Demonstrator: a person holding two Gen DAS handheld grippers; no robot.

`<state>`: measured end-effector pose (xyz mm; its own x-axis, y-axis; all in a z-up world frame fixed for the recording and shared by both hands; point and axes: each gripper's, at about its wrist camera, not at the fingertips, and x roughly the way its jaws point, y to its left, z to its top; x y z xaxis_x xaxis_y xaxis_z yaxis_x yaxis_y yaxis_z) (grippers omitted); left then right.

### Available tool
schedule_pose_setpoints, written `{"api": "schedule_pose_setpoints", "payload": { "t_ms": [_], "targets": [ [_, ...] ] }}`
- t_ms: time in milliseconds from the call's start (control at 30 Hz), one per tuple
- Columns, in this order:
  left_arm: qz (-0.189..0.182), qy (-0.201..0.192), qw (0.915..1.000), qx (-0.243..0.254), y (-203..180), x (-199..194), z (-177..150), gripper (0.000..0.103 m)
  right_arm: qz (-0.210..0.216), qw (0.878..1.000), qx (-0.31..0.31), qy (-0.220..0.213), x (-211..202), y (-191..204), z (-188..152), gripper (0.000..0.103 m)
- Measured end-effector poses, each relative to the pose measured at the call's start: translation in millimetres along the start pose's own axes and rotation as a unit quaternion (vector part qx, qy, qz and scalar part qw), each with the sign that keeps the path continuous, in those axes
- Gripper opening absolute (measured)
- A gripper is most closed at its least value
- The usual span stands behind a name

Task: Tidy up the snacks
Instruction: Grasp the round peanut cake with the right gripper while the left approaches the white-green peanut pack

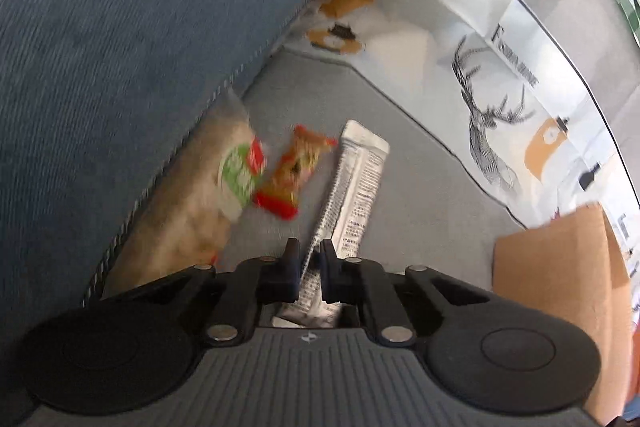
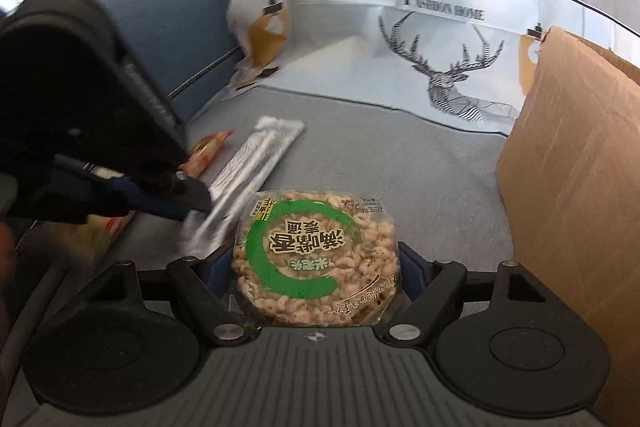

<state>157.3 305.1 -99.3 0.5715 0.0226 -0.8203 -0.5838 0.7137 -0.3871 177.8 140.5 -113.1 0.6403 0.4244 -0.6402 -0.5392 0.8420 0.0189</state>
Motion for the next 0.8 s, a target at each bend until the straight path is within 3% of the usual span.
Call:
{"api": "schedule_pose_setpoints", "payload": {
  "t_ms": [333, 400, 500, 800],
  "targets": [
    [-0.037, 0.089, 0.9951, 0.023, 14, -23, -39, 0.013, 0.016, 0.998, -0.023, 0.064, -54, 5, -33, 0.081],
    [-0.046, 0.091, 0.9946, 0.02, 14, -35, -49, 0.031, 0.025, 0.996, -0.032, 0.075, -67, 7, -41, 0.081],
    [-0.053, 0.049, 0.9973, 0.011, 15, -62, -58, 0.038, 0.037, 0.995, -0.049, 0.083, -89, 11, -53, 0.081],
    [-0.034, -0.087, 0.9953, -0.027, 25, -116, -57, 0.036, 0.075, 0.99, -0.109, 0.049, -165, 13, -86, 0.081]
  ]
}}
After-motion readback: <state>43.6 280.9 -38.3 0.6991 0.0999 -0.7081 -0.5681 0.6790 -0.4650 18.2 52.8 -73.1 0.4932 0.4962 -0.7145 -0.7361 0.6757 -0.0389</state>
